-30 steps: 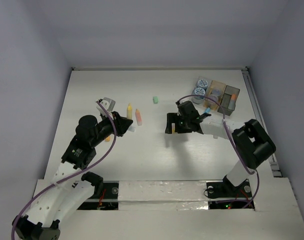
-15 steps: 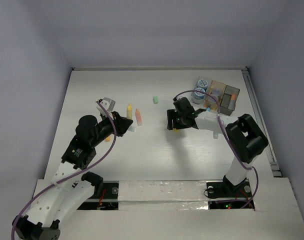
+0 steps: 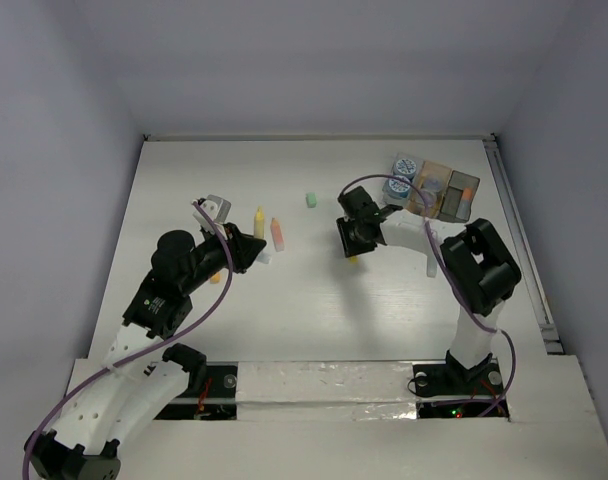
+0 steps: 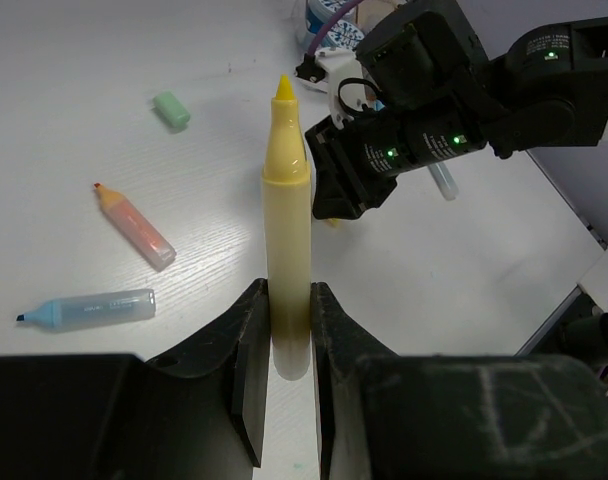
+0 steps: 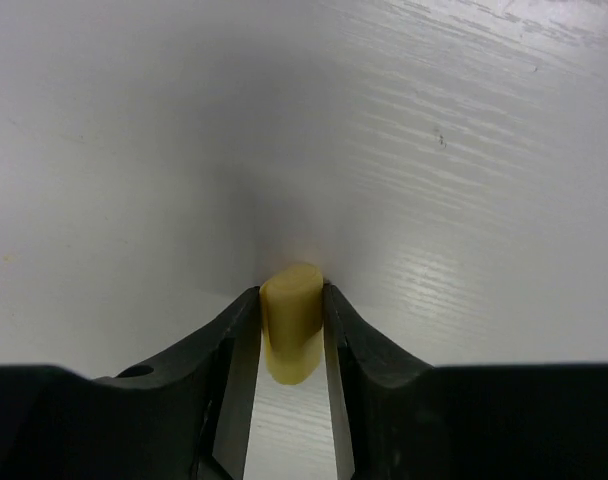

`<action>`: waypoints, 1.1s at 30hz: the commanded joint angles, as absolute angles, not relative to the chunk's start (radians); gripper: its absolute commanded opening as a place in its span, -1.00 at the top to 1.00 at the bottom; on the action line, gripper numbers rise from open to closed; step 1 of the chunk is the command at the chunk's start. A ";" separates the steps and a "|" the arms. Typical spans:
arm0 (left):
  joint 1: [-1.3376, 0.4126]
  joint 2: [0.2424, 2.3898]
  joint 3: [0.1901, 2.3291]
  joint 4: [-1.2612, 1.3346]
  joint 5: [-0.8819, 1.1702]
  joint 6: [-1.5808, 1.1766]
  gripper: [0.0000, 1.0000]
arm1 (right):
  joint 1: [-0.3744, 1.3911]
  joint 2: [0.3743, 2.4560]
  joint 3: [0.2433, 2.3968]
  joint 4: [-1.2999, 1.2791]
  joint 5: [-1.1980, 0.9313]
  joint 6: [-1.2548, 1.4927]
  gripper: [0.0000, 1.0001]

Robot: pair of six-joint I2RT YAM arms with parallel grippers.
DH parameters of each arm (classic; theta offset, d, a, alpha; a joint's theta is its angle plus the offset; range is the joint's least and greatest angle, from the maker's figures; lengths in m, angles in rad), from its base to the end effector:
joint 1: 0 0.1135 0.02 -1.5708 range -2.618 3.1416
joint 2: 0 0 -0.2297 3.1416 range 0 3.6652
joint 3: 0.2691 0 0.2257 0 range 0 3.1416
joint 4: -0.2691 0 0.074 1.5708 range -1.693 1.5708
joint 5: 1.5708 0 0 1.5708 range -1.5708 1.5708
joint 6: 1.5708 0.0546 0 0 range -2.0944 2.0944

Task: Sort the stationery into containers
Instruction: Close the pen cap on the pen.

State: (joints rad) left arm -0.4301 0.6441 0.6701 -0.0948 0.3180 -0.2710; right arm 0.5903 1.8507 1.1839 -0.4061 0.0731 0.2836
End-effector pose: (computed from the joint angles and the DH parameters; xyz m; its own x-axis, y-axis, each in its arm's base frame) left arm 0.1545 -0.0897 0.3084 -0.2421 -0.1687 -0.9555 0.6381 0.7142 -0.2878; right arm 0.2954 0.1931 0.1340 -0.8480 -0.2322 -0.4765 -0.3009 0.9509 0.0720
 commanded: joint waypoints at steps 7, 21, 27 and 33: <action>-0.423 0.634 0.687 -0.032 0.368 -0.293 1.00 | 0.594 1.901 1.272 -0.568 0.109 0.216 1.00; -0.423 0.710 0.509 0.563 0.796 -0.805 1.00 | 0.594 1.315 1.017 0.571 -0.474 0.718 1.00; -0.434 0.729 0.505 0.725 0.839 -0.874 1.00 | 0.594 1.319 1.008 0.857 -0.524 0.888 1.00; -0.452 0.750 0.525 0.779 0.850 -0.888 1.00 | 0.626 1.371 1.023 0.959 -0.566 0.976 1.00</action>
